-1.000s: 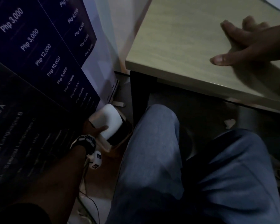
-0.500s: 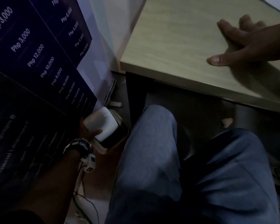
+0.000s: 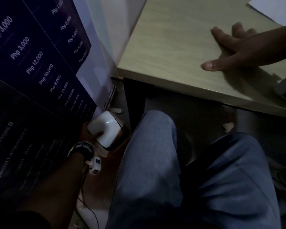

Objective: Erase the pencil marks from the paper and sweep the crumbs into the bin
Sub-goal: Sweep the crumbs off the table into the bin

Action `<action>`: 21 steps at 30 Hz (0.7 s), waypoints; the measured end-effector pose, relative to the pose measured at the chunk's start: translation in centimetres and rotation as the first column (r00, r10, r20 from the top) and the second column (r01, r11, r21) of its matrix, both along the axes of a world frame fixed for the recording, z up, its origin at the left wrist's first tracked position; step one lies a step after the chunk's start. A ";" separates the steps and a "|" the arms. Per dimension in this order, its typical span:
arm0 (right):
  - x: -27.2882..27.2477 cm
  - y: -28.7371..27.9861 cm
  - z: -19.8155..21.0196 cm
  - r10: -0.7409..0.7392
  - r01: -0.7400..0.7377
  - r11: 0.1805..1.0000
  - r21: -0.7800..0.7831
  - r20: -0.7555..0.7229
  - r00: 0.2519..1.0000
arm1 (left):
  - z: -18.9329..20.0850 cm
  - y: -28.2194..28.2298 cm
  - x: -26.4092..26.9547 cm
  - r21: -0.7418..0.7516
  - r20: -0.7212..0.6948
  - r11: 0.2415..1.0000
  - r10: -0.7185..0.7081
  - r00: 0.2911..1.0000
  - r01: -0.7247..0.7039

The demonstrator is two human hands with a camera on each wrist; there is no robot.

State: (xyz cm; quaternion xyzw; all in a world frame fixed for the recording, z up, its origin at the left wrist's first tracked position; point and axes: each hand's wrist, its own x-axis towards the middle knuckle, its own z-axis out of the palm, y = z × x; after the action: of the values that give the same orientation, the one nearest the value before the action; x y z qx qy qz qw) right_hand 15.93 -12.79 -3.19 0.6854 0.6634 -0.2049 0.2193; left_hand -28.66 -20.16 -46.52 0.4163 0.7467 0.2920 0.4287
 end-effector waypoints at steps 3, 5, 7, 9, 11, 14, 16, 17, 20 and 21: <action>0.2 0.3 -0.1 0.008 -0.008 1.000 0.009 -0.007 1.000 | 0.9 0.1 0.3 -0.034 -0.033 0.999 0.012 0.999 -0.013; 0.3 0.3 -0.2 0.008 -0.008 1.000 0.005 -0.004 1.000 | -1.7 0.4 -1.4 -0.035 -0.010 0.999 0.011 1.000 -0.011; 0.2 0.3 -0.2 0.004 -0.004 1.000 0.010 -0.002 1.000 | -4.9 0.8 -3.0 -0.035 -0.018 0.999 -0.007 1.000 0.006; 0.3 0.4 -0.3 0.000 0.000 1.000 0.012 -0.002 1.000 | -1.8 0.8 -1.1 -0.060 -0.086 0.998 -0.027 0.996 0.022; 0.4 0.5 -0.3 0.004 -0.004 1.000 0.013 0.007 1.000 | 0.5 1.3 0.1 -0.070 -0.156 0.997 -0.029 0.987 0.018; 0.7 0.6 -0.3 0.002 -0.002 1.000 0.017 0.016 1.000 | -1.6 3.8 -1.7 -0.021 -0.341 0.995 -0.101 0.935 0.100; 0.7 0.7 -0.2 -0.006 0.006 1.000 0.010 0.011 1.000 | 1.0 5.9 -1.7 -0.007 -0.372 0.987 -0.151 0.916 0.160; 0.7 0.8 -0.2 -0.006 0.006 1.000 0.000 0.010 1.000 | 5.1 6.3 -0.2 -0.009 -0.396 0.983 -0.173 0.902 0.185; 0.9 1.1 0.0 -0.007 0.007 1.000 -0.010 0.019 1.000 | 16.9 7.5 3.5 0.145 -0.495 0.977 -0.066 0.866 0.158; 0.9 1.1 0.1 -0.010 0.010 1.000 -0.007 0.012 1.000 | 19.9 8.2 3.8 0.236 -0.485 0.962 -0.006 0.875 0.137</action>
State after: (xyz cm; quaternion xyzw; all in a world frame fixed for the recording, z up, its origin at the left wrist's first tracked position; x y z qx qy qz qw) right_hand 16.80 -11.68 -3.10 0.6891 0.6580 -0.2039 0.2248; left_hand -24.85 -11.99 -26.64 0.5564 0.7679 0.2602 0.1819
